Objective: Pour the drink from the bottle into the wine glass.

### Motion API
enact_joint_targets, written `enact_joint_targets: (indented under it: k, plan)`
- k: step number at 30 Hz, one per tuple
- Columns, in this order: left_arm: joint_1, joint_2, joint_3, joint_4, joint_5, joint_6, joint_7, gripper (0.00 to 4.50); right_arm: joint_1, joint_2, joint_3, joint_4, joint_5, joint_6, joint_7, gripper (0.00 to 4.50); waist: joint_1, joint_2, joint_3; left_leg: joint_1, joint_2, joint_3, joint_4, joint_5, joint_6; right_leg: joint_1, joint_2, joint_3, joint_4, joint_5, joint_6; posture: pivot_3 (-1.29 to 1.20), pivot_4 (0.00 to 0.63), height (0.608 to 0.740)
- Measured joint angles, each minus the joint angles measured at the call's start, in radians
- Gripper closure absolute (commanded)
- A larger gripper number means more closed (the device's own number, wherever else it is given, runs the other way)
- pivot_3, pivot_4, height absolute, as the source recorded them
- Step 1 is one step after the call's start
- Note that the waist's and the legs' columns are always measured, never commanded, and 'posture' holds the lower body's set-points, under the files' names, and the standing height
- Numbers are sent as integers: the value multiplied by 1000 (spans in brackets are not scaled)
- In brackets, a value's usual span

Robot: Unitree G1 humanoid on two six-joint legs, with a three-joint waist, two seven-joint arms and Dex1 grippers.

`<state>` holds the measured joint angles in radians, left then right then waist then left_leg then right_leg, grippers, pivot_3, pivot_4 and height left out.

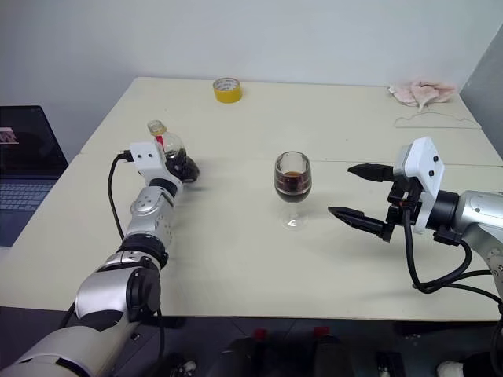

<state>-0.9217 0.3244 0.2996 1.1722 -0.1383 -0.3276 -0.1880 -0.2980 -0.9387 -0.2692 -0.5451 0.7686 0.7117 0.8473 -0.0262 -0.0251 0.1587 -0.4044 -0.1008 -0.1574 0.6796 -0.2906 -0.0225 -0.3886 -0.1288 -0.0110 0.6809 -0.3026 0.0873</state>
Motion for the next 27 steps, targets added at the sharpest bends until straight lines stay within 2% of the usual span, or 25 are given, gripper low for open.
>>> enact_joint_targets:
  k: [1, 9, 18, 23, 27]
  plan:
    - [1, -1, 0, 0, 0, -3, 0, 2723, 0, 0, 0, 0, 0, 0, 0, 0, 0, 0, 0, 0, 0, 0, 0, 0, 0, 0, 0, 0, 0, 0, 0, 0, 150, 740]
    - [50, -8, -10, 2, 2, 10, 1, 50, -7, 0, 7, 0, 0, 1, 0, 0, -1, 0, 0, 0, 0, 0, 0, 0, 0, 0, 0, 0, 0, 0, 0, 0, 150, 740]
    - [84, -3, -29, -52, 2, 21, -50, 17, -10, 0, 18, 1, -1, 1, -1, 0, -2, 0, 0, 0, 0, 0, 0, 0, 0, 0, 0, 0, 0, 0, 0, 0, 150, 740]
    - [162, -3, -39, -177, 1, 44, -81, 17, -11, 0, 19, 3, -2, 0, 0, 0, -3, 0, 0, 0, 0, 0, 0, 0, 0, 0, 0, 0, 0, 0, 0, 0, 150, 740]
    - [255, -4, -40, -363, -4, 108, -74, 17, -20, 0, 22, 15, -5, -2, 2, 0, -3, 0, -1, 0, 1, 0, 0, 0, 0, 0, 0, 0, 0, 0, 0, 0, 150, 740]
